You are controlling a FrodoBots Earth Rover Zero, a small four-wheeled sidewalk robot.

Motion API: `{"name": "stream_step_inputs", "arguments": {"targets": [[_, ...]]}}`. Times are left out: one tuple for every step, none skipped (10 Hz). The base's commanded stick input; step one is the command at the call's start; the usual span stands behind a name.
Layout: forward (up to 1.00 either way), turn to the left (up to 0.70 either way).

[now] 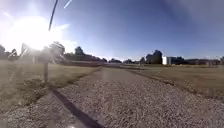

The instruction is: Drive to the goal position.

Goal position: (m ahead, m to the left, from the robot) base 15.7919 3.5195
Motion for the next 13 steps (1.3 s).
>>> {"name": "stream_step_inputs", "arguments": {"targets": [[0.5,0.0],[0.5,0.0],[0.5,0.0],[0.5,0.0],[0.5,0.0],[0.5,0.0],[0.5,0.0],[0.5,0.0],[0.5,0.0],[0.5,0.0],[0.5,0.0],[0.5,0.0],[0.5,0.0]]}}
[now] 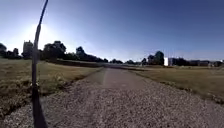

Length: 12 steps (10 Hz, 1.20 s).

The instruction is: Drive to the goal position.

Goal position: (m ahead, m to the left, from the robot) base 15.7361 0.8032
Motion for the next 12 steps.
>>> {"name": "stream_step_inputs", "arguments": {"targets": [[0.5,0.0],[0.5,0.0],[0.5,0.0],[0.5,0.0],[0.5,0.0],[0.5,0.0],[0.5,0.0],[0.5,0.0],[0.5,0.0],[0.5,0.0],[0.5,0.0],[0.5,0.0]]}}
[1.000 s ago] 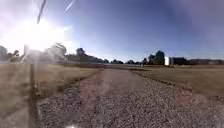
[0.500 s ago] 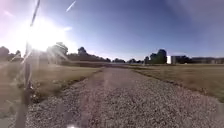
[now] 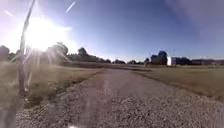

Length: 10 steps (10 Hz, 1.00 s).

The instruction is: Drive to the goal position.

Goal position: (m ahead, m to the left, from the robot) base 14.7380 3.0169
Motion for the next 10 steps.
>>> {"name": "stream_step_inputs", "arguments": {"targets": [[0.5,0.0],[0.5,0.0],[0.5,-0.21],[0.5,-0.42],[0.5,-0.5],[0.5,-0.45],[0.5,-0.33],[0.5,-0.21],[0.5,-0.1],[0.5,0.0]]}}
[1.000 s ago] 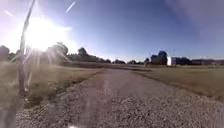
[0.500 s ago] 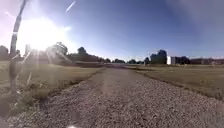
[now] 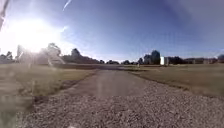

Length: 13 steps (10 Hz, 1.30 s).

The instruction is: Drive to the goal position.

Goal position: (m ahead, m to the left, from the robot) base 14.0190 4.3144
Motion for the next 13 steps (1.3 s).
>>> {"name": "stream_step_inputs", "arguments": {"targets": [[0.5,0.0],[0.5,0.0],[0.5,0.0],[0.5,0.0],[0.5,0.0],[0.5,0.0],[0.5,0.0],[0.5,0.0],[0.5,0.0],[0.5,0.0],[0.5,0.0],[0.5,0.0],[0.5,0.0]]}}
